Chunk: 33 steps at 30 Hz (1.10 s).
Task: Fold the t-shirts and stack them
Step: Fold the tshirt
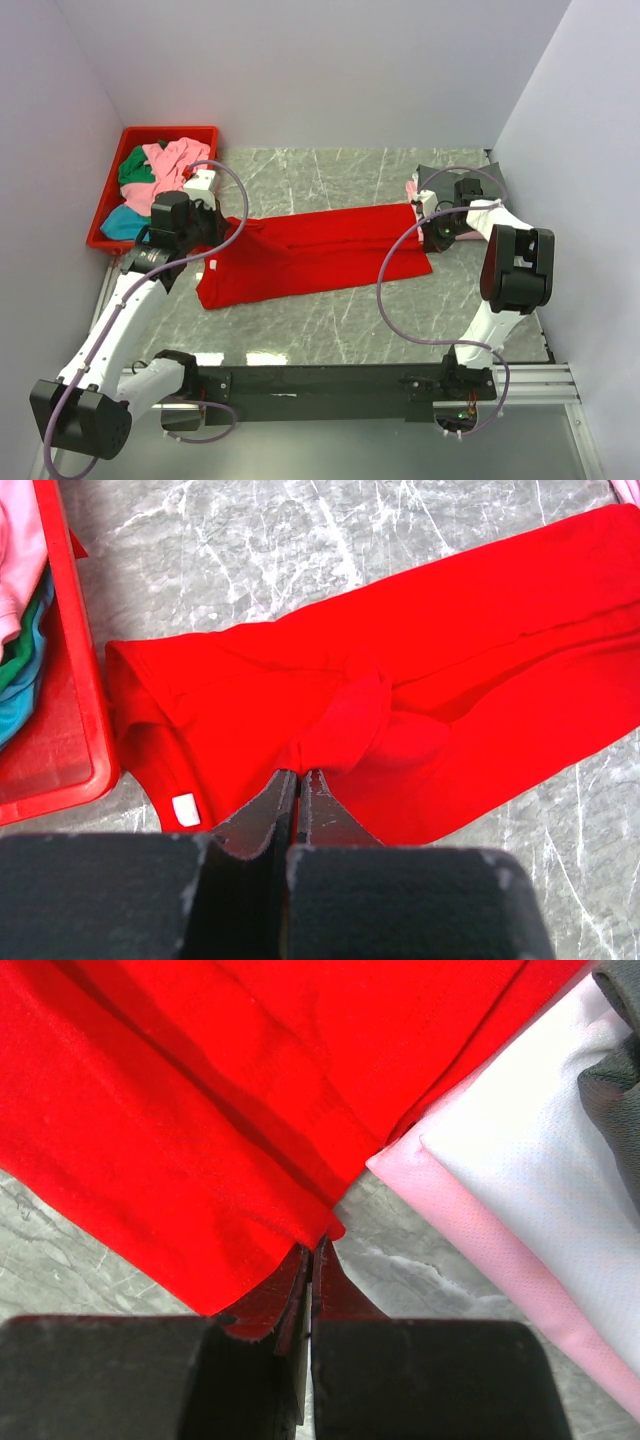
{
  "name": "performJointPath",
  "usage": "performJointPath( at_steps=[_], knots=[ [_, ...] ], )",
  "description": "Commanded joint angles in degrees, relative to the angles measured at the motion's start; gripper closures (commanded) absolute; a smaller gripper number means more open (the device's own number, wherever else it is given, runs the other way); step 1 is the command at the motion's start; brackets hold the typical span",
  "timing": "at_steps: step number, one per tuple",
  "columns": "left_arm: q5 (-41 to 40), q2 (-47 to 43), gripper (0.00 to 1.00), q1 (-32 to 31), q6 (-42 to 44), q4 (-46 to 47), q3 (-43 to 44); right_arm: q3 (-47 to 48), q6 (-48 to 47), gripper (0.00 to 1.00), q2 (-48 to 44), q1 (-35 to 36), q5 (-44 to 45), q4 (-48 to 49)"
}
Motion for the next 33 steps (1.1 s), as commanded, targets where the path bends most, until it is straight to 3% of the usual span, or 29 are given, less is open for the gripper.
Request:
performJointPath(
  at_steps=[1,9,27,33],
  knots=[
    [0.01,-0.87,1.00,0.37,-0.23,0.95,0.13,2.12,0.65,1.00,-0.34,0.35,0.03,0.89],
    [0.36,-2.63,1.00,0.37,-0.49,-0.02,0.05,-0.68,0.04,1.00,-3.50,0.26,0.29,0.54],
    [8.53,-15.37,1.00,0.19,-5.58,-3.20,-6.10,-16.94,-5.06,1.00,-23.71,-3.08,0.30,-0.95],
    [9.41,-15.02,1.00,0.19,-5.94,-4.85,-4.88,-20.29,-6.46,1.00,-28.02,-4.05,0.56,-1.83]
  ],
)
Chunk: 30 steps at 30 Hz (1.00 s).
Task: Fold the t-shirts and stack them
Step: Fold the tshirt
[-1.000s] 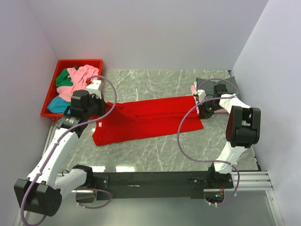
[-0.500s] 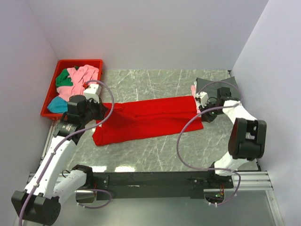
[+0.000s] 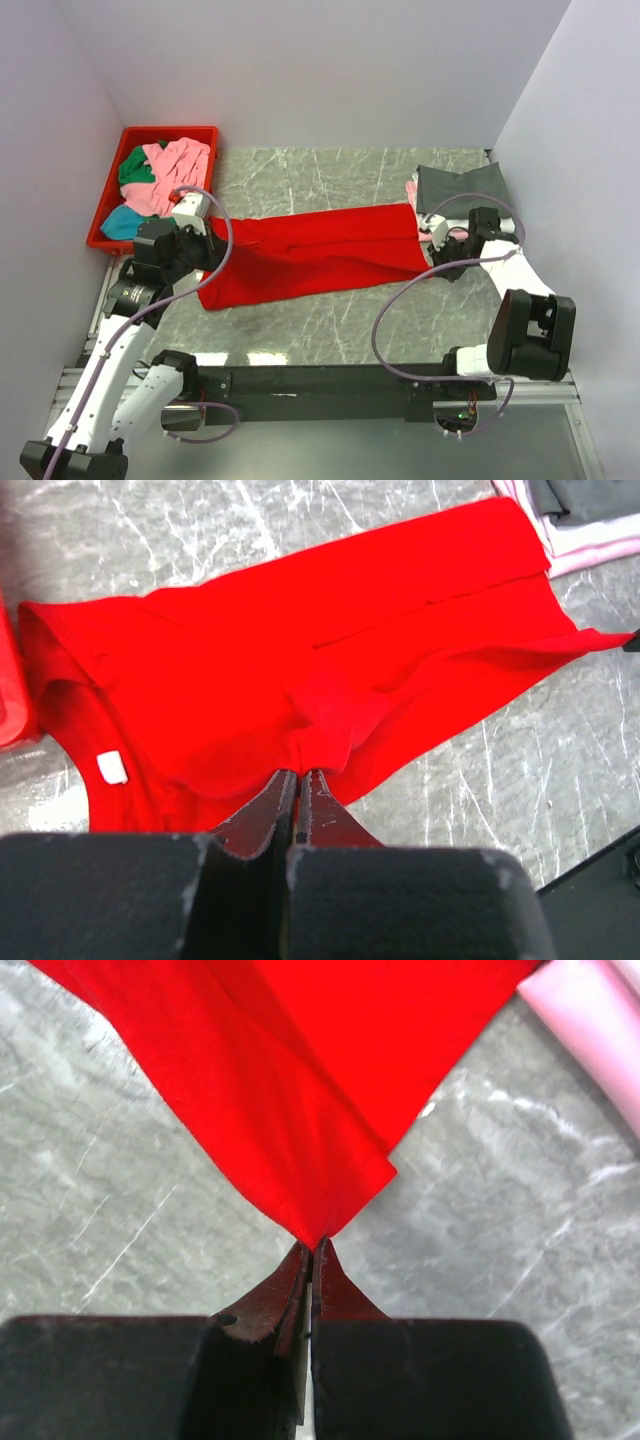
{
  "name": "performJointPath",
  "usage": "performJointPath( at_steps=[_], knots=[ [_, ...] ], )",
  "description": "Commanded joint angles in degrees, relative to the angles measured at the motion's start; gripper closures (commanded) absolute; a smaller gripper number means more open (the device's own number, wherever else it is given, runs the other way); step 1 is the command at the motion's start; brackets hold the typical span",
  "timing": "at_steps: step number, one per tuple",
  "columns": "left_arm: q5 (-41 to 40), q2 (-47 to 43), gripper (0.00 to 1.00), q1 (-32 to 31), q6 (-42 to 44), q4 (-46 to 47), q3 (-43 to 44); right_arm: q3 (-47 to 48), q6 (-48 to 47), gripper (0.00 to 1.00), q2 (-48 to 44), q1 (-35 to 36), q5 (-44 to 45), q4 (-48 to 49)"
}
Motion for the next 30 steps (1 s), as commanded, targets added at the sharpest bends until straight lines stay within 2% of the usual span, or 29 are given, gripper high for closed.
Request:
performJointPath(
  at_steps=[1,11,17,22,30],
  knots=[
    [2.00,0.25,1.00,0.17,-0.65,0.05,1.39,-0.99,-1.83,1.00,-3.98,-1.29,-0.01,-1.28],
    [3.85,-4.66,1.00,0.17,-1.97,-3.38,5.09,-2.40,-4.29,1.00,-11.80,-3.58,-1.77,-5.94],
    [7.45,-5.37,1.00,0.17,-3.73,-5.05,6.32,-3.10,-4.73,1.00,-12.34,-3.58,-2.03,-6.30],
    [5.52,-4.41,1.00,0.17,-3.99,-3.92,5.71,-2.40,-4.12,1.00,-9.00,-3.58,-2.29,-4.72],
    [3.15,2.45,1.00,0.17,-3.12,2.06,3.42,4.45,-1.75,1.00,0.48,-3.49,-4.32,-3.31]
  ],
)
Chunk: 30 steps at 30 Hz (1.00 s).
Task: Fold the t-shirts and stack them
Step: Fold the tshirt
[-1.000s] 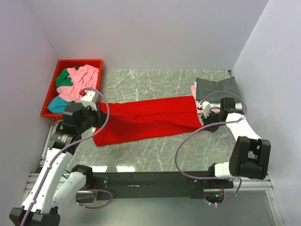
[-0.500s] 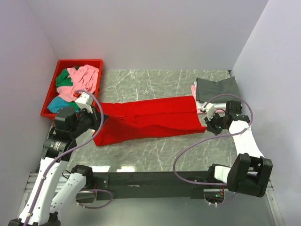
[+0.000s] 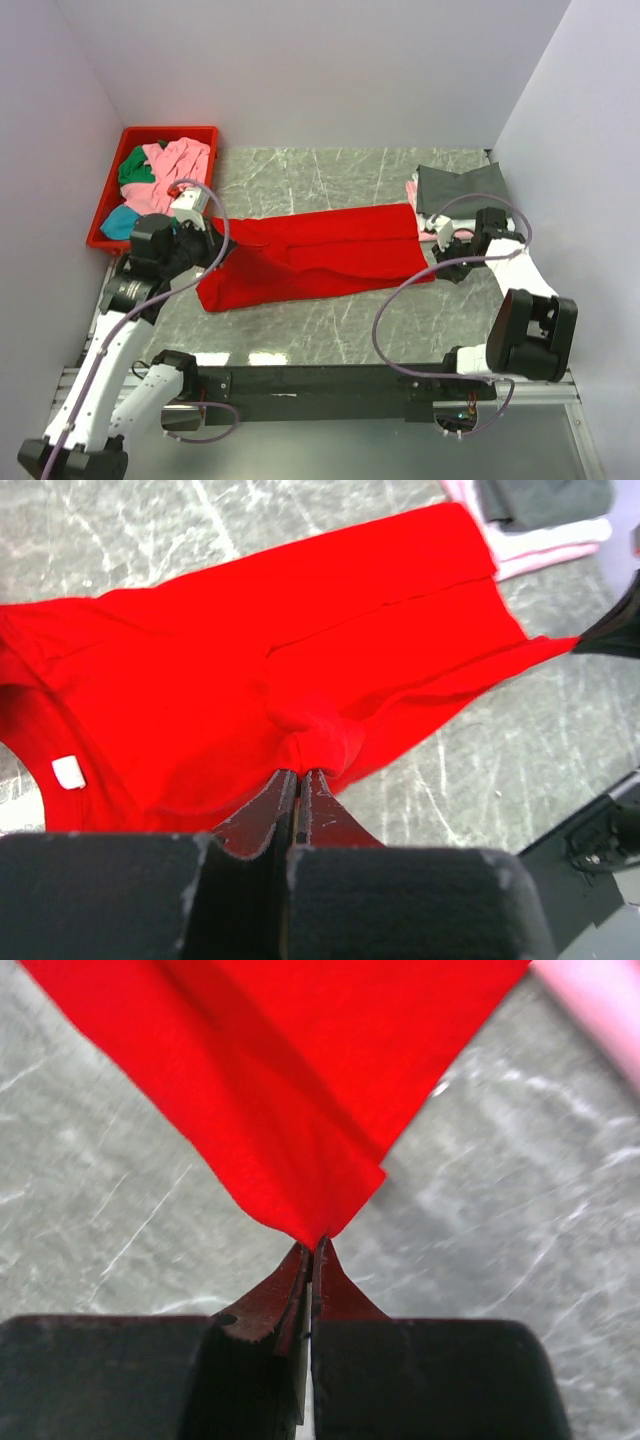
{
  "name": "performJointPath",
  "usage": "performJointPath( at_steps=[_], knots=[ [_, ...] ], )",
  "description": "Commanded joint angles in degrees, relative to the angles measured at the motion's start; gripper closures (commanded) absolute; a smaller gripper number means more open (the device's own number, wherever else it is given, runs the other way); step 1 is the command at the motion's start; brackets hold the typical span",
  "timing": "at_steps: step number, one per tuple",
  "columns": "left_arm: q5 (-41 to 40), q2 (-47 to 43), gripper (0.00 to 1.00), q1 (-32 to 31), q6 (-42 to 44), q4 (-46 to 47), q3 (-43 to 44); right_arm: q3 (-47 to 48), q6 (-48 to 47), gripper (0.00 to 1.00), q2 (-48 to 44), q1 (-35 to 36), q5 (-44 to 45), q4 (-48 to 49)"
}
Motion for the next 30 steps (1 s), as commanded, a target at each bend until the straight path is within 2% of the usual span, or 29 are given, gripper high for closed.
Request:
performJointPath(
  at_steps=[1,11,30],
  knots=[
    [-1.77,3.12,1.00,0.15,0.38,5.58,-0.43,5.41,1.29,1.00,3.18,-0.45,-2.17,1.67],
    [-3.62,11.57,1.00,0.23,3.37,10.51,1.86,10.70,3.05,1.00,11.79,0.07,-2.53,2.82],
    [-7.13,15.88,1.00,0.41,6.54,14.46,1.07,14.30,5.42,0.99,17.51,2.18,-2.18,4.84]
  ],
)
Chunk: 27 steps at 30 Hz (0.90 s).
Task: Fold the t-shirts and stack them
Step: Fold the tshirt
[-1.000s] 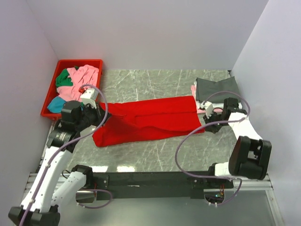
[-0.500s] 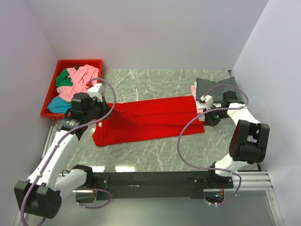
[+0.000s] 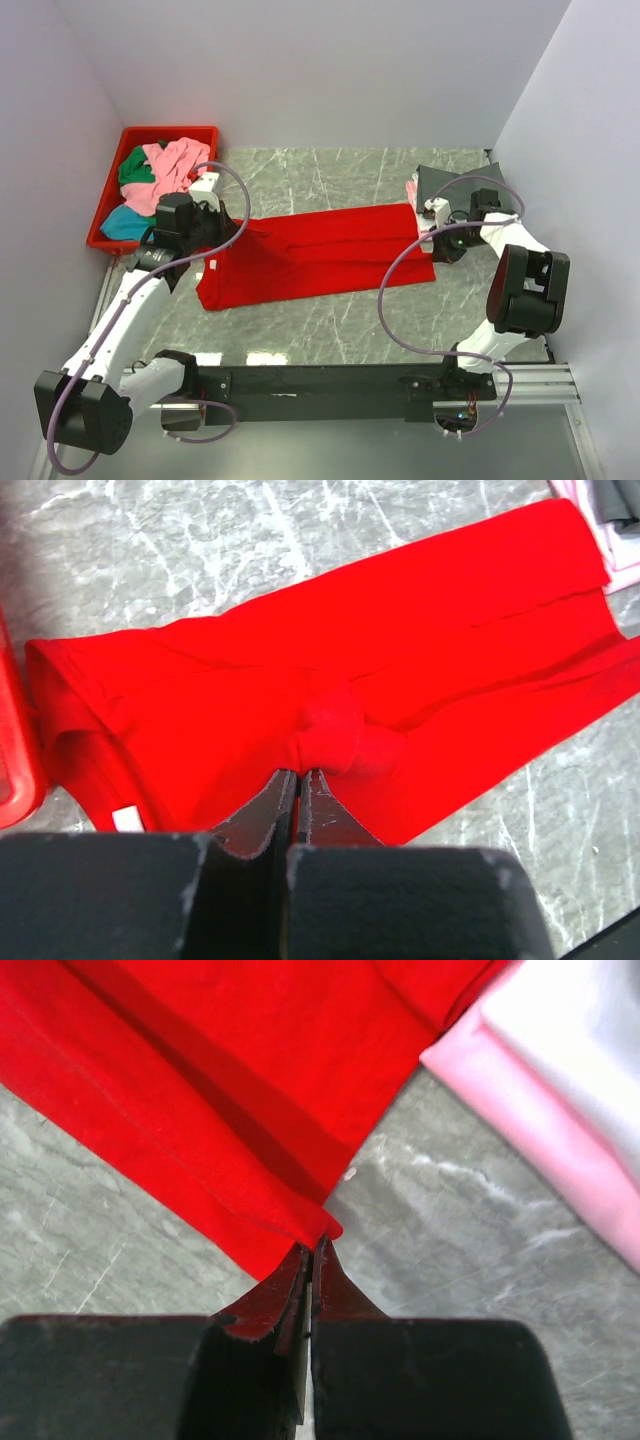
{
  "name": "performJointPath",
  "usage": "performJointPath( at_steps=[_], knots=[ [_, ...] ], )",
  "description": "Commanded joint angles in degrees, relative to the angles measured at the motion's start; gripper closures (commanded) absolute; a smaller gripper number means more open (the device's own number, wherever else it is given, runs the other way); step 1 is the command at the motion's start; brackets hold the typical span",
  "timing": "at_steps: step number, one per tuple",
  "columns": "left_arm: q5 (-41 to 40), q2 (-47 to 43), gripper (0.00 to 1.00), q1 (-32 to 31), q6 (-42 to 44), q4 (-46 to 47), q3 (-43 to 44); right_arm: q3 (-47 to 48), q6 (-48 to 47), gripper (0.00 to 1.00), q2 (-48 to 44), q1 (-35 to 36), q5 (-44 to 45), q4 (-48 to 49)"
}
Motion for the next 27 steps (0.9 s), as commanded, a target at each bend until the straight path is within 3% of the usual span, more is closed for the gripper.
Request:
performJointPath(
  at_steps=[1,12,15,16,19,23,27],
  knots=[
    [-1.65,-0.05,1.00,0.37,1.58,2.64,1.48,2.81,1.29,0.99,1.25,1.29,-0.73,1.63],
    [-1.30,1.09,1.00,0.63,1.75,3.25,1.48,4.39,3.23,0.95,3.54,2.87,1.28,2.94],
    [-1.38,1.61,1.00,0.63,1.84,3.61,1.74,3.95,3.75,0.77,3.28,2.87,2.25,3.73],
    [-1.47,1.88,1.00,0.63,1.84,3.78,1.83,3.86,4.54,0.62,2.75,2.87,2.95,4.26],
    [-1.65,2.50,1.00,0.72,1.93,3.96,2.36,3.16,8.74,0.55,0.39,2.78,4.79,7.77],
    [-1.91,3.29,1.00,0.72,2.19,3.87,3.15,2.72,16.13,0.54,-2.87,2.52,7.09,12.95],
    [-2.09,3.90,1.00,0.72,2.72,4.31,3.50,1.67,17.74,0.55,-5.95,2.34,0.78,10.78]
  ],
)
